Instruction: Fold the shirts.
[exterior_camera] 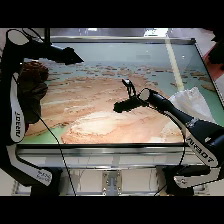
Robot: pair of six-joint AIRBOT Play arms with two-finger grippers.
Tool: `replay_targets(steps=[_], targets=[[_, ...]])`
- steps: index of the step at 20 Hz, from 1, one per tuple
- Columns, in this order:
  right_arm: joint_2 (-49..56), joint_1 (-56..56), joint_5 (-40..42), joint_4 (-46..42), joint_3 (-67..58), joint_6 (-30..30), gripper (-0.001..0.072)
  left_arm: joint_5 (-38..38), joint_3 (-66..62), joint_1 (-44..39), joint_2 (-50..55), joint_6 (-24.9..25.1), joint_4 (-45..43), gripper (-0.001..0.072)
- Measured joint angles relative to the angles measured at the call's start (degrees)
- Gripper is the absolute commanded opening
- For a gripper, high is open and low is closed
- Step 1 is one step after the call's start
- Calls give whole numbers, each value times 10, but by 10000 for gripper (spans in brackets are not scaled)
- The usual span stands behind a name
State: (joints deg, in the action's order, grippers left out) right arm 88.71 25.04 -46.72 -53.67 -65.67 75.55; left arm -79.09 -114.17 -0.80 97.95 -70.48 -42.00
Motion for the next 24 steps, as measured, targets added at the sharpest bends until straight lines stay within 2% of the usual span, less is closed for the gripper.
replay_targets(steps=[1, 2, 3, 4, 7, 9, 11, 12, 14, 19, 24], targets=[[0, 0, 5, 4, 0, 0, 405, 4, 0, 0, 0, 0, -1, 27], [0, 0, 10, 6, 0, 0, 405, 10, 0, 0, 0, 0, -7, 230], [0, 0, 17, 7, 0, 0, 405, 18, 0, 0, 1, 0, -25, 527], [0, 0, 23, 6, 0, 0, 405, 28, -2, 0, 1, 0, -61, 610], [0, 0, 33, -21, 0, -1, 406, 51, -3, 8, 2, -25, -290, 610], [0, 0, 34, -44, 0, -1, 406, 60, -4, 34, 4, -96, -461, 610], [0, 0, 35, -61, 0, -1, 405, 63, -4, 78, 7, -156, -557, 613], [0, 0, 35, -66, 0, -1, 406, 60, -3, 104, 10, -177, -580, 617], [0, -1, 36, -75, 0, -1, 405, 43, 3, 157, 19, -203, -606, 701], [0, 0, 38, -82, 0, 9, 405, -17, 12, 265, 65, -222, -608, 701], [0, 0, 41, -84, 0, 36, 405, -57, 14, 316, 131, -222, -605, 701]])
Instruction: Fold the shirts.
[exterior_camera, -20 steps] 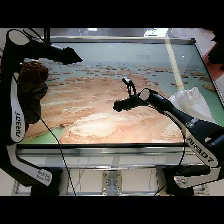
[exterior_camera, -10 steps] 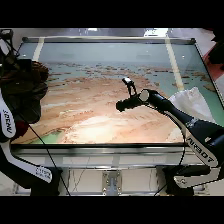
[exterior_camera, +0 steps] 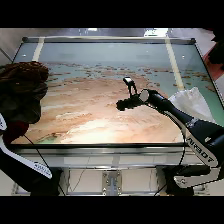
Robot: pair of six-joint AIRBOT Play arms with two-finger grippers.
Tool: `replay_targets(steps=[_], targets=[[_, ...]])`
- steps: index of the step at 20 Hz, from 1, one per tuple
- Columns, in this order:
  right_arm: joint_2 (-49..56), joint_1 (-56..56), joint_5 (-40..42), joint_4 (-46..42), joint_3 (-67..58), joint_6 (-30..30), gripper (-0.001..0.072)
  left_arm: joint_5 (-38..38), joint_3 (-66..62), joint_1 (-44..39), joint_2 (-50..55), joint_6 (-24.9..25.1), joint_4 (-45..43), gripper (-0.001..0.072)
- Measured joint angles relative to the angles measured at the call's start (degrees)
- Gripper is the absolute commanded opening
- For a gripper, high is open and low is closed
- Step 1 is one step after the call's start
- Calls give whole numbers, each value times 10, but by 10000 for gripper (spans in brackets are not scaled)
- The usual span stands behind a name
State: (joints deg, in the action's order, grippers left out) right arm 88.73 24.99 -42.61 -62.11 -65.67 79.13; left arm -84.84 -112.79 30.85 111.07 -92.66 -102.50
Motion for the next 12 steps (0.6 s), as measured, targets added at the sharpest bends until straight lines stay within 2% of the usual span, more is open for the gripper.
replay_targets(steps=[4, 6, 7, 8, 12], targets=[[0, 0, 2, 2, 0, 21, 405, -9, 0, 12, 39, 0, -4, 700], [0, 0, 2, 2, 0, 33, 405, -12, 0, 14, 53, 2, -7, 667], [0, 0, 2, 3, 0, 38, 405, -10, 0, 15, 58, 5, -7, 405], [0, 0, 3, 4, 0, 41, 405, -5, 0, 15, 61, 7, -7, 28], [0, 0, 7, 18, 0, 49, 404, -5, -1, 16, 68, 21, 24, 8]])
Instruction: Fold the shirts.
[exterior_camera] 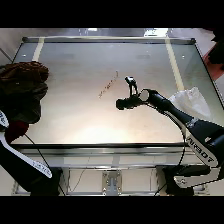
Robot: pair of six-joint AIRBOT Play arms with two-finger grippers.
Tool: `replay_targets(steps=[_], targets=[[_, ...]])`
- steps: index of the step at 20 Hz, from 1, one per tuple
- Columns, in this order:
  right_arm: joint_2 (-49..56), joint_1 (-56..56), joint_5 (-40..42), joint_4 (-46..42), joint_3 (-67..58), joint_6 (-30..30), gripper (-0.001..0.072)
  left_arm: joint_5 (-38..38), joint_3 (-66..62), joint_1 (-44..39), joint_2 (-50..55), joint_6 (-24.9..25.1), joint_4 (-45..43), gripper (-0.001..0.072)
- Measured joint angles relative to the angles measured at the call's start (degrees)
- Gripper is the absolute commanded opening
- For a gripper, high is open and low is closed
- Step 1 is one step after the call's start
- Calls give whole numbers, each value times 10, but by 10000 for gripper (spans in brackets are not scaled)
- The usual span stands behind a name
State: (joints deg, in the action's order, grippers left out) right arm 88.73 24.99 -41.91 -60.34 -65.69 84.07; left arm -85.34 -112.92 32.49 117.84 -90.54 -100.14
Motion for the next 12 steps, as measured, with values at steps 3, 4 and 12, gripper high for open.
replay_targets(steps=[3, 4, 12], targets=[[-3, 0, 3, 9, -7, 2, 404, -43, -12, -4, 0, 17, 118, 6], [-7, -1, 2, 10, -12, 2, 404, -62, -20, -9, 0, 25, 179, 6], [-82, -54, -50, -57, -105, 2, 404, -123, -54, -195, -49, 99, 546, 6]])
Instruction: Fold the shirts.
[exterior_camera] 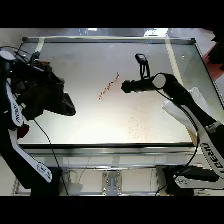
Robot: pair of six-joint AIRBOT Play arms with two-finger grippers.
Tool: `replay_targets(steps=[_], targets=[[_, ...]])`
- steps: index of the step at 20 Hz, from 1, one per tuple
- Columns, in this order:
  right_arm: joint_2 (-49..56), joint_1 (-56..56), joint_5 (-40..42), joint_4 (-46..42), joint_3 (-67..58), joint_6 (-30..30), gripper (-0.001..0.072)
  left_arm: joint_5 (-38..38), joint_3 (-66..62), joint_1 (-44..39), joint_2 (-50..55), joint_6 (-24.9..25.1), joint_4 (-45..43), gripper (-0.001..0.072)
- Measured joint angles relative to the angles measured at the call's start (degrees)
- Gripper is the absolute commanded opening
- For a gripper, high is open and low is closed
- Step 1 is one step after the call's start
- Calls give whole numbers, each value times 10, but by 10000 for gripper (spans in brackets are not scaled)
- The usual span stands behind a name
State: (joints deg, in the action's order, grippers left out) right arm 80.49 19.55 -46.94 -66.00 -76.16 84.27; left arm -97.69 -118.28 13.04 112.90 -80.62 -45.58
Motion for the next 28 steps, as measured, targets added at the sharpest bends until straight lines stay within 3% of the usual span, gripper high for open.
replay_targets(steps=[3, 9, 10, 11, 12, 15, 18, 22, 28], targets=[[-47, -46, -14, -26, -32, 0, 404, 39, -1, -127, -11, 29, 44, 6], [-128, -146, -28, -57, -54, 0, 405, 202, -1, -384, -15, 108, 73, 37], [-134, -158, -34, -61, -54, 0, 405, 233, -1, -414, -15, 120, 72, 254], [-139, -169, -43, -66, -55, 0, 405, 266, -1, -438, -15, 131, 71, 626], [-142, -177, -55, -75, -56, -1, 405, 299, -1, -454, -15, 137, 66, 700], [-148, -191, -95, -119, -48, -1, 405, 368, -1, -456, -24, 140, 40, 703], [-150, -197, -120, -161, -21, -1, 405, 386, -1, -409, -39, 88, -15, 699], [-148, -199, -117, -152, 42, 0, 406, 333, 37, -352, -43, -6, -60, 700], [-126, -199, -95, -63, 151, -5, 406, 297, 74, -356, -5, -45, -21, 700]])
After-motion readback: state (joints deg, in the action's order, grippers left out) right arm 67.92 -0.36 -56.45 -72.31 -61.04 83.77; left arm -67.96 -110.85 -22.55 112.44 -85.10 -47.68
